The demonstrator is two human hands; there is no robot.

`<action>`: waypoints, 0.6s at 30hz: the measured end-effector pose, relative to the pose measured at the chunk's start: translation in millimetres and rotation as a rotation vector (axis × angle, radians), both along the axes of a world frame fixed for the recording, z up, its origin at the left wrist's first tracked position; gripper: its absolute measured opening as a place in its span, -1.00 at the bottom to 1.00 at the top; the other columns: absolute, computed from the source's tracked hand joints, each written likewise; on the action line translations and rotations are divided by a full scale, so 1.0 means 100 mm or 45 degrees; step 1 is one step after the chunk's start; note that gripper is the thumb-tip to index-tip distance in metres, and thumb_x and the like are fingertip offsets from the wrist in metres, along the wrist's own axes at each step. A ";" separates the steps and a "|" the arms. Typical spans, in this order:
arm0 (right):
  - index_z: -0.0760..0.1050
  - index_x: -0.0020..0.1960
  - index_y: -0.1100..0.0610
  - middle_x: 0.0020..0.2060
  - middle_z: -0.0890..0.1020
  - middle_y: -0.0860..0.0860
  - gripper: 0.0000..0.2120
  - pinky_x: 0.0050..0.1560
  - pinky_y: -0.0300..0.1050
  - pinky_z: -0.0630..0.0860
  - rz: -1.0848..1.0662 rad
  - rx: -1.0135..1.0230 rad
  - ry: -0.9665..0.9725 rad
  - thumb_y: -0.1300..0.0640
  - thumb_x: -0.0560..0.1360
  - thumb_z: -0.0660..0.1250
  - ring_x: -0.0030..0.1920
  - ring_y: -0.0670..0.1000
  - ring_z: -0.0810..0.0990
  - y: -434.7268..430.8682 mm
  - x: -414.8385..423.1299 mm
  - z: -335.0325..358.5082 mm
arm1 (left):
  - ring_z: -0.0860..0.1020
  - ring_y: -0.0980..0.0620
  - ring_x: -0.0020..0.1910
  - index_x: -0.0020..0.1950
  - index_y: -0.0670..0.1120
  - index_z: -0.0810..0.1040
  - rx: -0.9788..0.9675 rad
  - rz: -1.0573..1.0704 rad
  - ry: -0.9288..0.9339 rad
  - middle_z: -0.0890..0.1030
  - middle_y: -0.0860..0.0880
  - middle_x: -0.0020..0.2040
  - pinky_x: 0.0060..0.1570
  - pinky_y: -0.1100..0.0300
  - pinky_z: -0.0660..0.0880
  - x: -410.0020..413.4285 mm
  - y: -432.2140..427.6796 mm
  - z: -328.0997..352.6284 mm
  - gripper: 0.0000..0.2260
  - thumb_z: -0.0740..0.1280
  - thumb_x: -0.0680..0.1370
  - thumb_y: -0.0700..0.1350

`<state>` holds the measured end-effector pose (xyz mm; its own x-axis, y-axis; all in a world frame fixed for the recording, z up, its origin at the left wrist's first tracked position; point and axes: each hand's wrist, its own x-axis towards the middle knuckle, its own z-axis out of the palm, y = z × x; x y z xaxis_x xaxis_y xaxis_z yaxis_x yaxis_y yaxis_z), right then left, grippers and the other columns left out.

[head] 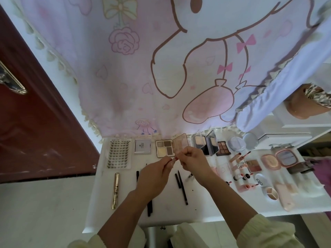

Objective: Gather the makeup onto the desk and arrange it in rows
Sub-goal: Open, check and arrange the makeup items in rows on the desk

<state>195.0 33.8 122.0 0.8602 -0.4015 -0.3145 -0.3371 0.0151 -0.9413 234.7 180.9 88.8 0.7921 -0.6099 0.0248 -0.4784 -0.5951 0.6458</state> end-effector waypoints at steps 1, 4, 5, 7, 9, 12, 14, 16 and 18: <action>0.48 -0.41 0.10 -0.51 0.48 0.03 -0.67 -0.43 -0.24 0.32 0.006 0.005 0.000 0.12 0.52 0.40 -0.53 -0.11 0.34 0.00 0.01 0.00 | 0.38 0.18 -0.45 0.12 0.06 0.49 -0.003 0.003 0.003 0.39 0.12 -0.41 -0.41 0.32 0.22 0.01 0.00 0.00 -0.70 0.02 0.64 0.13; 0.49 -0.37 0.15 -0.56 0.44 -0.04 -0.69 -0.42 -0.25 0.32 0.024 0.017 0.000 0.10 0.52 0.40 -0.52 -0.12 0.34 0.00 0.02 -0.01 | 0.42 0.15 -0.41 0.12 0.08 0.50 -0.006 0.033 0.006 0.41 0.12 -0.40 -0.39 0.31 0.26 0.01 0.01 0.01 -0.68 0.02 0.63 0.16; 0.49 -0.36 0.16 -0.57 0.44 -0.05 -0.69 -0.42 -0.25 0.31 0.032 0.023 -0.003 0.11 0.52 0.40 -0.52 -0.11 0.33 0.00 0.02 -0.01 | 0.43 0.14 -0.39 0.12 0.08 0.50 -0.003 0.045 0.008 0.42 0.12 -0.40 -0.38 0.32 0.27 0.01 0.01 0.02 -0.68 0.02 0.63 0.16; 0.50 -0.35 0.17 -0.57 0.43 -0.05 -0.70 -0.42 -0.25 0.31 0.052 0.030 -0.013 0.11 0.53 0.39 -0.52 -0.11 0.32 0.00 0.02 -0.01 | 0.44 0.14 -0.37 0.12 0.10 0.51 0.007 0.058 0.014 0.42 0.12 -0.40 -0.36 0.34 0.26 0.01 0.01 0.02 -0.68 0.03 0.63 0.17; 0.50 -0.36 0.16 -0.57 0.42 -0.05 -0.70 -0.42 -0.27 0.30 0.061 0.042 -0.026 0.12 0.52 0.39 -0.52 -0.11 0.31 -0.01 0.02 0.00 | 0.46 0.14 -0.36 0.14 0.12 0.51 0.014 0.060 0.015 0.43 0.13 -0.39 -0.35 0.35 0.25 0.00 0.01 0.02 -0.68 0.03 0.62 0.18; 0.46 -0.38 0.15 -0.57 0.42 -0.06 -0.69 -0.43 -0.28 0.29 0.105 0.025 -0.038 0.15 0.53 0.38 -0.53 -0.12 0.31 -0.05 0.01 0.02 | 0.45 0.18 -0.38 0.14 0.15 0.52 0.018 0.057 0.041 0.44 0.18 -0.39 -0.32 0.33 0.31 0.00 0.02 0.04 -0.70 0.04 0.63 0.18; 0.47 -0.36 0.15 -0.55 0.44 -0.05 -0.71 -0.43 -0.29 0.29 0.148 -0.006 -0.030 0.16 0.53 0.38 -0.52 -0.13 0.33 -0.07 0.01 0.04 | 0.43 0.20 -0.40 0.12 0.12 0.51 0.024 0.021 0.091 0.43 0.17 -0.40 -0.32 0.29 0.31 0.01 0.02 0.04 -0.70 0.04 0.63 0.16; 0.49 -0.32 0.14 -0.51 0.49 -0.01 -0.75 -0.43 -0.29 0.31 0.171 -0.046 -0.011 0.17 0.52 0.39 -0.51 -0.12 0.35 -0.09 0.02 0.06 | 0.44 0.20 -0.35 0.14 0.09 0.51 -0.016 -0.026 0.196 0.46 0.13 -0.34 -0.30 0.27 0.33 0.00 0.03 0.05 -0.68 0.01 0.64 0.16; 0.51 -0.28 0.14 -0.46 0.53 0.03 -0.79 -0.43 -0.30 0.33 0.174 -0.078 0.016 0.19 0.53 0.38 -0.50 -0.12 0.37 -0.13 0.03 0.07 | 0.47 0.17 -0.25 0.12 0.07 0.51 -0.097 -0.026 0.339 0.52 0.09 -0.24 -0.19 0.24 0.40 -0.01 0.03 0.06 -0.64 -0.02 0.64 0.16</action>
